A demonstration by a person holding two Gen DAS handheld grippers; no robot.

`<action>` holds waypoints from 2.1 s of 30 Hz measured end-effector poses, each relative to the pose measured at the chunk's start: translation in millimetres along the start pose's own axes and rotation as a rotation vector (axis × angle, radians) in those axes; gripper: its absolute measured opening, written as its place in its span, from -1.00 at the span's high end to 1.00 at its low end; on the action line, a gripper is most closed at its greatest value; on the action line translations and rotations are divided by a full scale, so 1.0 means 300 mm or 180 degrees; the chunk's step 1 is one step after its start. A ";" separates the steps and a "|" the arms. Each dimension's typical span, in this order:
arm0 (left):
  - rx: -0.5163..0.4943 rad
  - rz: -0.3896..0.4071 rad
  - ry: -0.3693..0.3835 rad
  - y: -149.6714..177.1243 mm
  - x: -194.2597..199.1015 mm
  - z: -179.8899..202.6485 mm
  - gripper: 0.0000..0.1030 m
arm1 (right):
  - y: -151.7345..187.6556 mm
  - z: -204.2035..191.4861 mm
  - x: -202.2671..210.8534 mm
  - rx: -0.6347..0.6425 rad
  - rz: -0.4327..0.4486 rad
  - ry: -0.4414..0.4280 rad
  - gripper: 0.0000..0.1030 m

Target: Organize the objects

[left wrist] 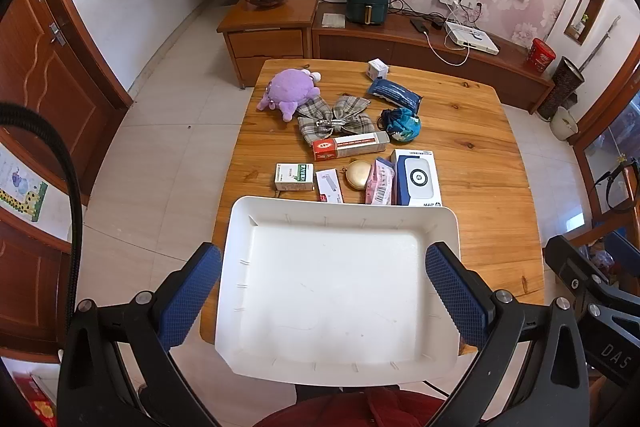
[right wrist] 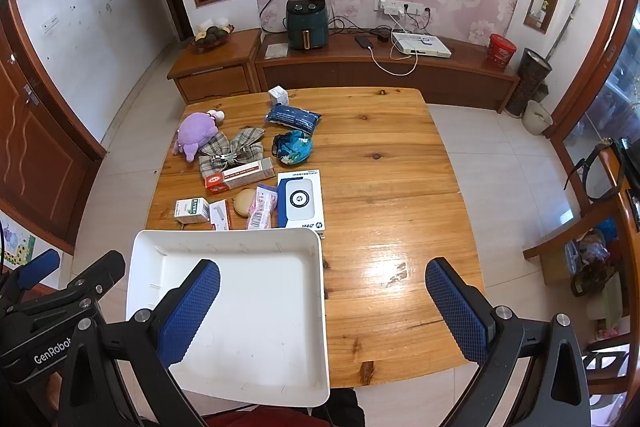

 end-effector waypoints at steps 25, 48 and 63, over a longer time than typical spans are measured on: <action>-0.0047 0.0035 -0.0149 -0.004 0.007 -0.019 -0.98 | -0.002 0.001 -0.006 -0.0334 0.0028 0.0350 -1.00; -0.0033 0.0077 -0.0250 -0.005 0.017 -0.012 -0.98 | -0.014 0.036 -0.005 -0.0684 0.0062 0.0713 -1.00; 0.0102 0.0142 -0.0390 -0.026 0.040 -0.008 -0.98 | -0.033 0.051 -0.012 -0.0563 0.0130 0.0614 -1.00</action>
Point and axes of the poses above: each gripper's, at about its wrist camera, not at the fingertips, and x roughly against the way its jaws point, z to its right, y to its underside, the point moved 7 cm from there along -x, roughly the way its jaws point, and after that the axes turned 13 degrees about z, right-handed, at the moved point
